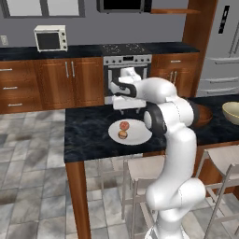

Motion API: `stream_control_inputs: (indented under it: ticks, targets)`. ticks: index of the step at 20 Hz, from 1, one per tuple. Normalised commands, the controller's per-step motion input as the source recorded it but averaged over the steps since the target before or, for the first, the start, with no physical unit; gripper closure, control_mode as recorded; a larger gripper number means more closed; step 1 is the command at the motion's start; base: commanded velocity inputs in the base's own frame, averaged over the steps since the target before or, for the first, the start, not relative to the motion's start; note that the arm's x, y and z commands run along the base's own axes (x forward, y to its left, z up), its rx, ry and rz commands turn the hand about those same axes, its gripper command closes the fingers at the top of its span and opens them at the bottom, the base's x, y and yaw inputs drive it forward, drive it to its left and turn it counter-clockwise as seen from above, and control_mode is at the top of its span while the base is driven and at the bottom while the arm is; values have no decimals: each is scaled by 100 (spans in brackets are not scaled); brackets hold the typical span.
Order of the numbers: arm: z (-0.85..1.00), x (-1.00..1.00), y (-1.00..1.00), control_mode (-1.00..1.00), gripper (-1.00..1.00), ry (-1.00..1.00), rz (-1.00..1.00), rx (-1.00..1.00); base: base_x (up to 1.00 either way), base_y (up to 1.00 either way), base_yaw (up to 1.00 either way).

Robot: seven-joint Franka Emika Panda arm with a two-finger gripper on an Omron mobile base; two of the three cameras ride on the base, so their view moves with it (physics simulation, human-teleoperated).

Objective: Take the fruits from the plate on the dining counter and place two fruits in each bowl.

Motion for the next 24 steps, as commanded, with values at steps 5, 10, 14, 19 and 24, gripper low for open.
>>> stream_control_inputs:
  ticks: [5,10,14,19,24]
  targets:
    - [-11,16,26,-100,-100,0,9,9,0,0,0]
    - [-11,24,-1,-100,-100,6,3,5,0,0,0]
    - [-31,36,-4,-100,-100,6,0,0,0,0,0]
    - [-36,16,0,-100,-100,11,0,0,0,0,0]
    - [-41,24,0,-100,-100,8,0,0,0,0,0]
